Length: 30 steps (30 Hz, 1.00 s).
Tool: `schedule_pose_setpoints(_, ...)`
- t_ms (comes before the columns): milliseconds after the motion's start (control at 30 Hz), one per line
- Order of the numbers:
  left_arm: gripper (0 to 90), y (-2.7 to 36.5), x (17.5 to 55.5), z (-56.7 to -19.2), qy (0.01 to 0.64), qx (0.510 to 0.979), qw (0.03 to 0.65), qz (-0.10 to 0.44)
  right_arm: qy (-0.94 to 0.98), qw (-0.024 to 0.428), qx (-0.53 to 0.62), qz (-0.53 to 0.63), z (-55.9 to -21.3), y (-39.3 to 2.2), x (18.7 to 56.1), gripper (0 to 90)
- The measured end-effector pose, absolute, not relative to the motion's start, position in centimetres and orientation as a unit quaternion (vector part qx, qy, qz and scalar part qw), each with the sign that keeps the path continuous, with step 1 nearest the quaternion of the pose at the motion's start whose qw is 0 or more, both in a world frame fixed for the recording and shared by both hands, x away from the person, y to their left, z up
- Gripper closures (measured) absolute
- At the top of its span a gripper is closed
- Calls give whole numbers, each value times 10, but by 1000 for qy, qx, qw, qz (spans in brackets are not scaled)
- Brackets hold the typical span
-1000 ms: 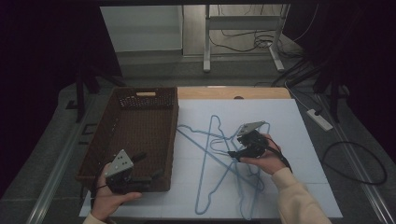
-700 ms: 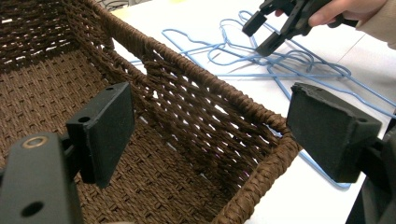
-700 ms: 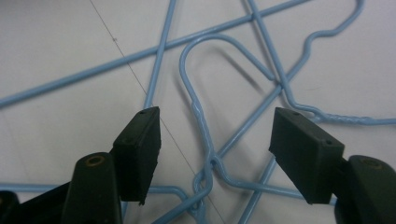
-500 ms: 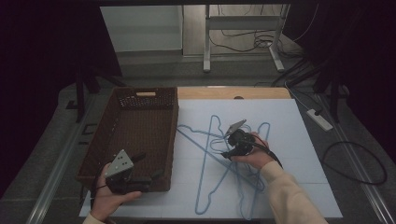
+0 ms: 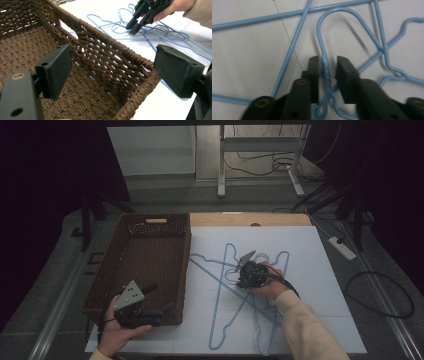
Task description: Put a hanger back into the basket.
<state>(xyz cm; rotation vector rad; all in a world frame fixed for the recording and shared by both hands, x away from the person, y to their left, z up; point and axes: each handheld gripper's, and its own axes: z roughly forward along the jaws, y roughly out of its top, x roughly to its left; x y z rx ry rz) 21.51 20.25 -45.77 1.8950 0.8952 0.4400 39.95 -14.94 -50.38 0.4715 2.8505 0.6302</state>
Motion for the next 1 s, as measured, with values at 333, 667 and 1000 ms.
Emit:
schedule_pose_setpoints(333,164,203,215,-457,367,776,479,183,961,135,129,206,-493,-150,386,859)
schedule_pose_setpoints(667,167,202,215,-457,368,777,478,182,933,177,174,261,-453,-176,371,863)
schedule_pose_setpoints(1000,172,201,215,-456,367,777,478,181,892,210,243,317,-422,-208,363,864)
